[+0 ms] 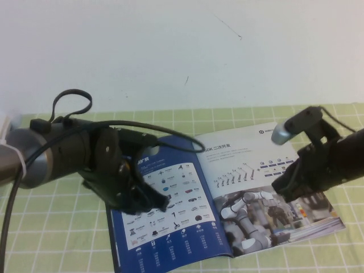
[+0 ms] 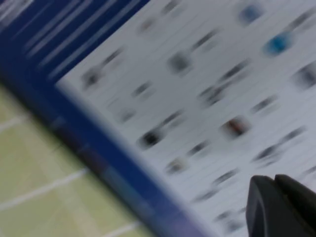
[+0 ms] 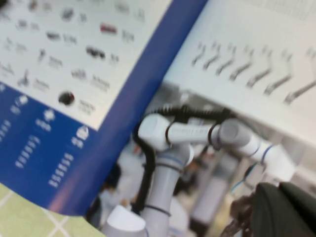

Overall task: Close book
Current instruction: 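Close the open booklet and leave it lying on the table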

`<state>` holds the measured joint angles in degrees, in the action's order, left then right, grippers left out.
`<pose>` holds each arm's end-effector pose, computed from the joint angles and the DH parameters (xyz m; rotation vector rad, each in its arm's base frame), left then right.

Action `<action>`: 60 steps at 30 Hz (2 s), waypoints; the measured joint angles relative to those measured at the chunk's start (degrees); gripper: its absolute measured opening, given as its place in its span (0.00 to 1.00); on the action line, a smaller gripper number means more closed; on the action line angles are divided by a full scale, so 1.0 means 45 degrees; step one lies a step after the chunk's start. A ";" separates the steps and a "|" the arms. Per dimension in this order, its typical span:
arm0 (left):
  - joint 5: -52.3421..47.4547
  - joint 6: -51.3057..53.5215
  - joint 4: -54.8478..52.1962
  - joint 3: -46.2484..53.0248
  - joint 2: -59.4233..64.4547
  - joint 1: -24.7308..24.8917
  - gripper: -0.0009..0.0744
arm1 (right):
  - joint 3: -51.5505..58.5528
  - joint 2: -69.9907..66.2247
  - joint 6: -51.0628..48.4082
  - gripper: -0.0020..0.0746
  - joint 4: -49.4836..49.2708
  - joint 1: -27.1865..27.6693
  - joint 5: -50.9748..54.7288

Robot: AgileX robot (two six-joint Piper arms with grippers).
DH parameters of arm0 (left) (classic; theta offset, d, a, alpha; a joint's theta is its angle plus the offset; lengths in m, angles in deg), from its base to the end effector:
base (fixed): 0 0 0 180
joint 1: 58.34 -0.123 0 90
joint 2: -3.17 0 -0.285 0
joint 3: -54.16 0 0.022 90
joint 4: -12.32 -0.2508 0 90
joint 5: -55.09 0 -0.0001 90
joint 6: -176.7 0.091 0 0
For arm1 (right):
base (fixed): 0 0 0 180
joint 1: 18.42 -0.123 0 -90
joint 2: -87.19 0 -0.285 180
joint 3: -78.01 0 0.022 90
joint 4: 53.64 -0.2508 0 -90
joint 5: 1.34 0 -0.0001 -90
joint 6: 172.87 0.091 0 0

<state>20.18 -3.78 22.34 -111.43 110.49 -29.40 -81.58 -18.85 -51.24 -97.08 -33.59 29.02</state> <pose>0.2985 -0.1754 0.1990 0.5135 2.7153 -0.3183 0.3168 0.1187 0.1921 -0.8763 2.4150 0.4359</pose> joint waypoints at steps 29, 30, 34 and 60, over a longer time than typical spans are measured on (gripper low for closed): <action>-0.1067 -0.3784 -0.3268 0.0000 0.1541 -0.1256 0.01 | -0.0073 -0.2587 0.0120 0.02 0.0702 0.0000 0.0243; -0.1033 -0.3754 -0.3238 0.0000 0.1581 -0.1256 0.01 | -0.0073 -0.2587 0.0120 0.02 0.0702 0.0000 0.0263; -0.0935 -0.3727 -0.3032 0.0000 0.1665 -0.1256 0.01 | -0.0073 -0.2587 0.0120 0.02 0.0702 0.0000 0.0263; -0.2135 1.4086 1.8675 0.0009 0.2060 -0.1276 0.01 | -0.0137 -0.0747 0.0878 0.02 0.0001 0.0129 0.0107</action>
<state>10.57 59.60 106.38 -111.39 119.76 -35.15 -82.20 -22.21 -47.29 -97.08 -33.01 29.51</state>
